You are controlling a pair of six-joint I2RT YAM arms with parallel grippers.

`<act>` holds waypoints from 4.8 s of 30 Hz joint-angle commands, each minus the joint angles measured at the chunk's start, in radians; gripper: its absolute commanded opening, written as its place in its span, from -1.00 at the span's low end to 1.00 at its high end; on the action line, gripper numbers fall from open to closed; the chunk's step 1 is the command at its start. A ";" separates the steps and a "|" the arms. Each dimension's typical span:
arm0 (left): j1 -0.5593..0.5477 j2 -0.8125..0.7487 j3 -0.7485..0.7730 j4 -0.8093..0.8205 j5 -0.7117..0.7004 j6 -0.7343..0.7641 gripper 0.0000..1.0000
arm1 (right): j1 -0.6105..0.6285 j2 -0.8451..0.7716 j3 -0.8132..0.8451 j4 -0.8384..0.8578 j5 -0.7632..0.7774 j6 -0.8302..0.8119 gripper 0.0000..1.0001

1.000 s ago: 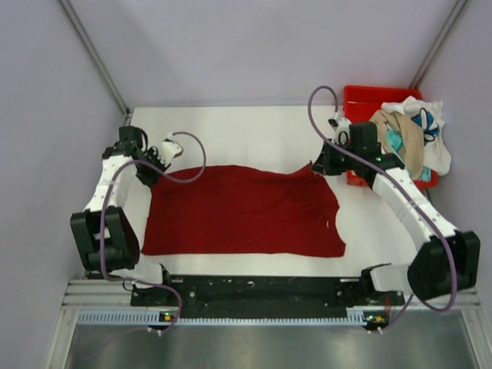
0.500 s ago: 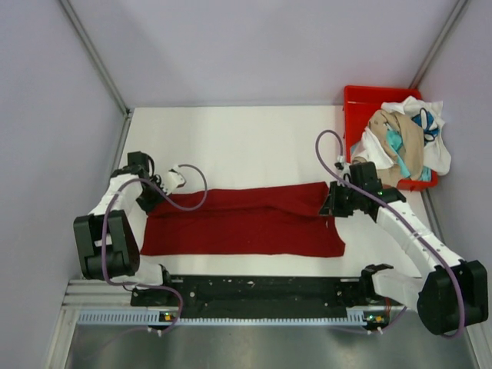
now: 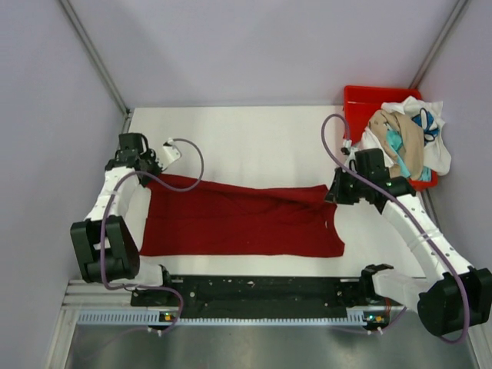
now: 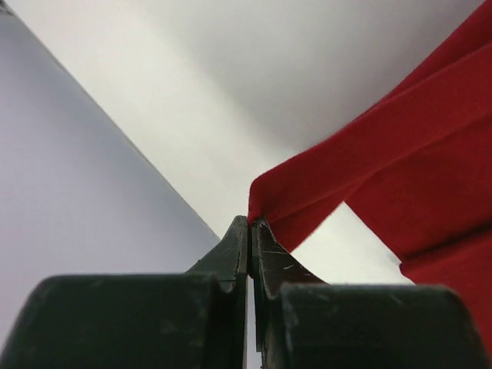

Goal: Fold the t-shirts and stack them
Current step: Fold the other side of the tshirt into a rectangle, then rotate the tshirt 75 degrees

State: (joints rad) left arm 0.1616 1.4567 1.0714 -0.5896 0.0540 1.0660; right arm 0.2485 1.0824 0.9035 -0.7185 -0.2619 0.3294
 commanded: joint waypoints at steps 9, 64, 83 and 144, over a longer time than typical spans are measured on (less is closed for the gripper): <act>-0.011 -0.148 -0.160 0.157 0.053 0.071 -1.00 | 0.006 -0.062 -0.054 -0.085 0.021 0.000 -1.00; -0.869 0.715 0.769 -0.171 0.546 -0.680 -0.09 | 0.002 -0.015 -0.483 0.395 -0.017 0.387 -0.32; -0.918 0.725 0.788 -0.299 0.531 -0.597 -1.00 | 0.002 -0.021 -0.450 0.324 -0.008 0.338 -1.00; -0.260 0.097 0.179 -0.157 0.053 -0.584 0.11 | -0.012 0.775 0.265 0.238 0.270 -0.006 -1.00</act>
State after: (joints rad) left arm -0.1665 1.6180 1.3010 -0.7284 0.1310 0.4263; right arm 0.2440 1.7184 1.0306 -0.4644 0.0029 0.3580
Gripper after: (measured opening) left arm 0.560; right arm 0.003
